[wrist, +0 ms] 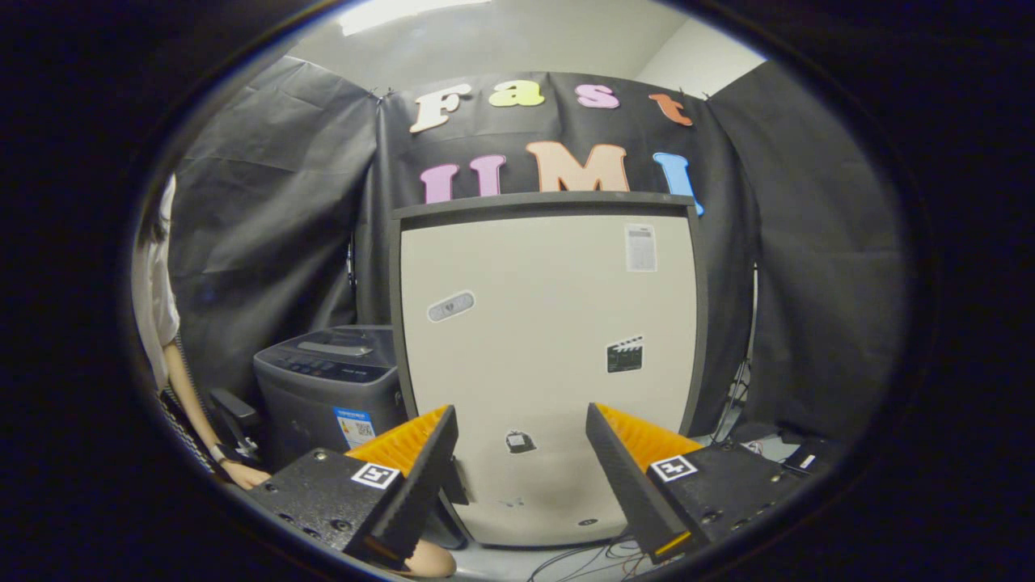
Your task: Put the clothes into the washing machine and then close the washing machine lid.
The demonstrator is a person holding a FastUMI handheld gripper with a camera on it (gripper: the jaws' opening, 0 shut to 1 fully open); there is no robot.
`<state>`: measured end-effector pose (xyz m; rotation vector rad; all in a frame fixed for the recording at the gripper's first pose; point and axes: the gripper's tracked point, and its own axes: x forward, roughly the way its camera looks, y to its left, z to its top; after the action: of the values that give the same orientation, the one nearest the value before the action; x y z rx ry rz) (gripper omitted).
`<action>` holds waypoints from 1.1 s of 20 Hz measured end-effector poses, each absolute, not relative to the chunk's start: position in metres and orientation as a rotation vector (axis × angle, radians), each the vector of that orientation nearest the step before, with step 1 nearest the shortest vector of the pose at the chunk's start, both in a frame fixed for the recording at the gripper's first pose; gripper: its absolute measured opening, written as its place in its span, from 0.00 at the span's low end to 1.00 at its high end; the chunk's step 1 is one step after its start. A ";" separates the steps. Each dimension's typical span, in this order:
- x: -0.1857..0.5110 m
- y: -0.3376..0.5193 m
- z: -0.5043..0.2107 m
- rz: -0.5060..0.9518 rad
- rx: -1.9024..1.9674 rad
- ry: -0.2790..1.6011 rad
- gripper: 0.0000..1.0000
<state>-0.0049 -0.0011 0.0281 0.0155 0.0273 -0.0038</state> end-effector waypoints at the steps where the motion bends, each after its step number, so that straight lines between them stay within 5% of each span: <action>1: -0.007 0.000 0.027 -0.002 0.018 0.027 0.97; 22: -0.005 0.002 0.026 0.007 0.007 0.017 0.97</action>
<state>-0.0048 0.0018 0.0258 0.0074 0.0168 0.0067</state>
